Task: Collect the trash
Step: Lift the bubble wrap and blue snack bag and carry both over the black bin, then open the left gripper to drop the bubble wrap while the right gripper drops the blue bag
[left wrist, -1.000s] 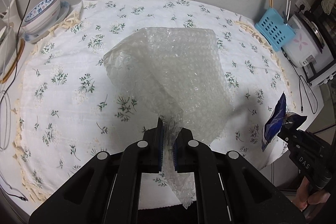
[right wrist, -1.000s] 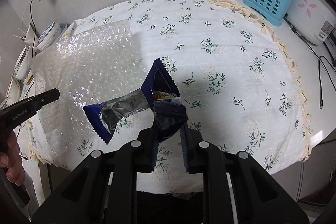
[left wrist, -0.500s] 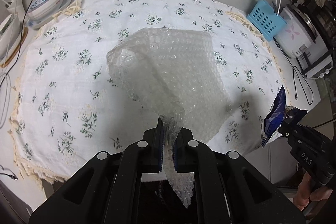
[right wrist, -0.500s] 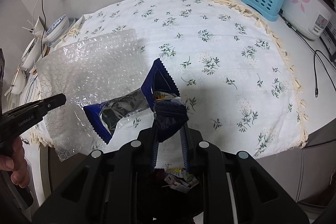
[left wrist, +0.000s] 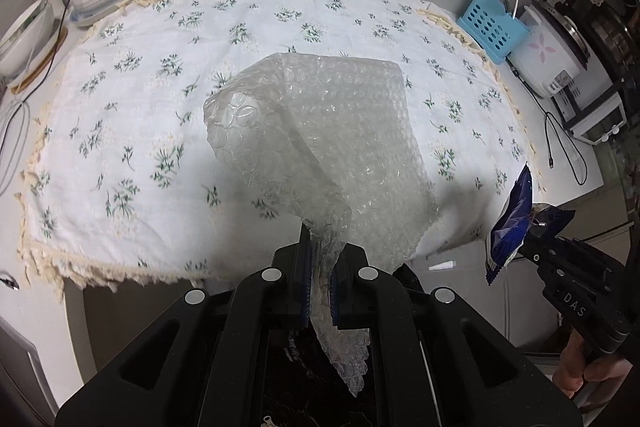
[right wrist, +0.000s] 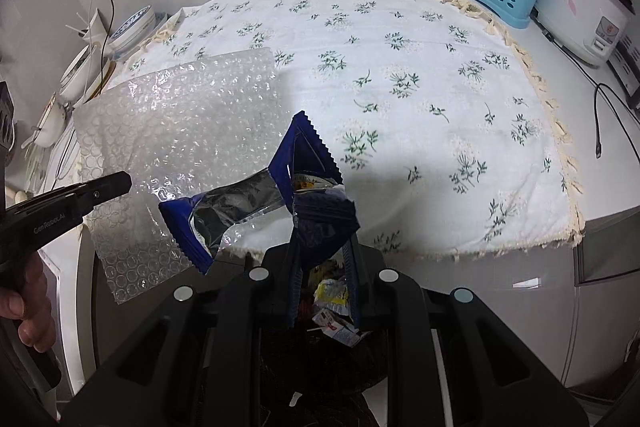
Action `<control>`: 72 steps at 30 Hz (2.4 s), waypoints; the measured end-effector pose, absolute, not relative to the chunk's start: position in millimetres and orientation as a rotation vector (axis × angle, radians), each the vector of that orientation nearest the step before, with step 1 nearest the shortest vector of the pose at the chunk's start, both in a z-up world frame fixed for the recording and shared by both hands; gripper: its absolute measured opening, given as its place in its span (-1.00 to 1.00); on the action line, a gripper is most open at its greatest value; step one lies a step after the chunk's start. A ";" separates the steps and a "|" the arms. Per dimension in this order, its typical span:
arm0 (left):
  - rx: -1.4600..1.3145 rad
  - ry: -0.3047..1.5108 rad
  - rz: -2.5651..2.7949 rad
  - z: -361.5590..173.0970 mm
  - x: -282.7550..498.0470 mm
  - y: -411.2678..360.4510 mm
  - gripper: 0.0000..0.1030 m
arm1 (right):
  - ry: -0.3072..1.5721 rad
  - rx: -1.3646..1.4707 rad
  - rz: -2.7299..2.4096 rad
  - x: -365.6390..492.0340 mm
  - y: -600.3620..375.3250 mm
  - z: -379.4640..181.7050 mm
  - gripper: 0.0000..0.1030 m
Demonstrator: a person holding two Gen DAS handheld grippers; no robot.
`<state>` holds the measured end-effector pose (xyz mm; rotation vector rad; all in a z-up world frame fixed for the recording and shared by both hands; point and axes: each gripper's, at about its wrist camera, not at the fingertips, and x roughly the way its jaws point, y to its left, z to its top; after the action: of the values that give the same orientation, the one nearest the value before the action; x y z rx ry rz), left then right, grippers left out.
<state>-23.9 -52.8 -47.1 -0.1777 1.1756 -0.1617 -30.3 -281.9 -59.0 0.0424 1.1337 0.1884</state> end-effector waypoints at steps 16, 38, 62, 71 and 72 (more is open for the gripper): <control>-0.181 1.220 -0.184 -63.1 -102.7 -81.0 -0.89 | 1.167 0.020 0.225 -89.5 -301.7 -74.3 -0.66; -0.135 1.409 -0.140 -173.6 -150.7 -116.7 -0.89 | 1.304 0.016 0.227 -127.8 -320.5 -156.4 -0.66; -0.085 1.460 -0.109 -251.5 -126.7 -145.5 -0.40 | 1.392 0.020 0.188 -115.8 -323.1 -213.0 -0.66; -0.104 1.390 -0.085 -238.0 -124.6 -142.7 0.37 | 1.400 0.022 0.196 -113.0 -318.2 -220.6 -0.66; -0.110 1.382 -0.082 -236.3 -124.9 -141.2 0.44 | 1.402 0.021 0.198 -112.7 -316.8 -221.9 -0.66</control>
<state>-124.9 -141.2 -236.3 -0.1103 1.3819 -0.0820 -112.7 -316.8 -221.9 0.0215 1.4019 0.1983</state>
